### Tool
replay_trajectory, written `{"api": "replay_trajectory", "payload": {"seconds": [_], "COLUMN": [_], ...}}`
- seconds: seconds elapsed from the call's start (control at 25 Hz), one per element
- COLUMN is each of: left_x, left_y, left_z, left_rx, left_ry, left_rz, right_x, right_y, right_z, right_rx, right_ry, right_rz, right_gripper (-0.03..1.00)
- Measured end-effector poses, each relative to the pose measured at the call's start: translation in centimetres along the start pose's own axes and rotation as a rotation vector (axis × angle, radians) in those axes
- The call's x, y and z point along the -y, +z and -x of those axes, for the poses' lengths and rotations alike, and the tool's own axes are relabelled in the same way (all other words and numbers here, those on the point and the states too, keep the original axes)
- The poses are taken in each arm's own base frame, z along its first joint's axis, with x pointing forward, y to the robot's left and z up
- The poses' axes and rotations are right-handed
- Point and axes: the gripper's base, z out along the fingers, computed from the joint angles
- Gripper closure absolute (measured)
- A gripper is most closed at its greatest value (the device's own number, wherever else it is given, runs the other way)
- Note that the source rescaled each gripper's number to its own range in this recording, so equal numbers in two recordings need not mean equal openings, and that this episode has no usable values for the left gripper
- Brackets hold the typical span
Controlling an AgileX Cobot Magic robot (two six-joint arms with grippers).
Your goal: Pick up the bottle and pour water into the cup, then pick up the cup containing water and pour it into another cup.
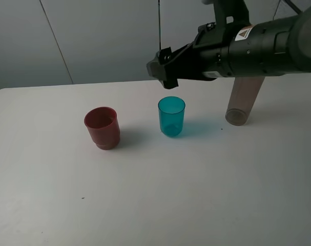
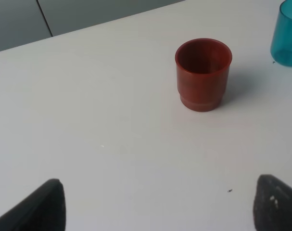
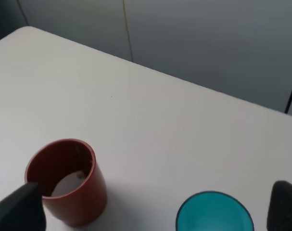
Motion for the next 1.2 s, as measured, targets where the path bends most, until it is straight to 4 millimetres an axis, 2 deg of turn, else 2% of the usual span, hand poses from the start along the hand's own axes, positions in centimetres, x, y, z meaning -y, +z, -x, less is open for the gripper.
{"api": "replay_trajectory", "payload": {"seconds": [0.44, 0.76, 0.88, 1.08, 1.2], "left_x": [0.0, 0.0, 0.0, 0.0, 0.0], "left_y": [0.0, 0.0, 0.0, 0.0, 0.0], "left_z": [0.0, 0.0, 0.0, 0.0, 0.0], "left_rx": [0.000, 0.000, 0.000, 0.000, 0.000], "left_ry": [-0.002, -0.002, -0.002, -0.002, -0.002], "left_rz": [0.000, 0.000, 0.000, 0.000, 0.000], "right_x": [2.8, 4.8, 4.6, 3.3, 2.5], "right_y": [-8.6, -14.8, -17.4, -21.9, -24.5], "right_z": [-1.5, -2.6, -3.5, -4.6, -6.1], "right_rx": [0.037, -0.017, -0.027, -0.010, -0.050], "right_ry": [0.222, 0.212, 0.182, 0.137, 0.123], "right_rz": [-0.052, -0.224, -0.277, -0.302, -0.319], "right_gripper": [-0.03, -0.03, -0.03, -0.03, -0.03]}}
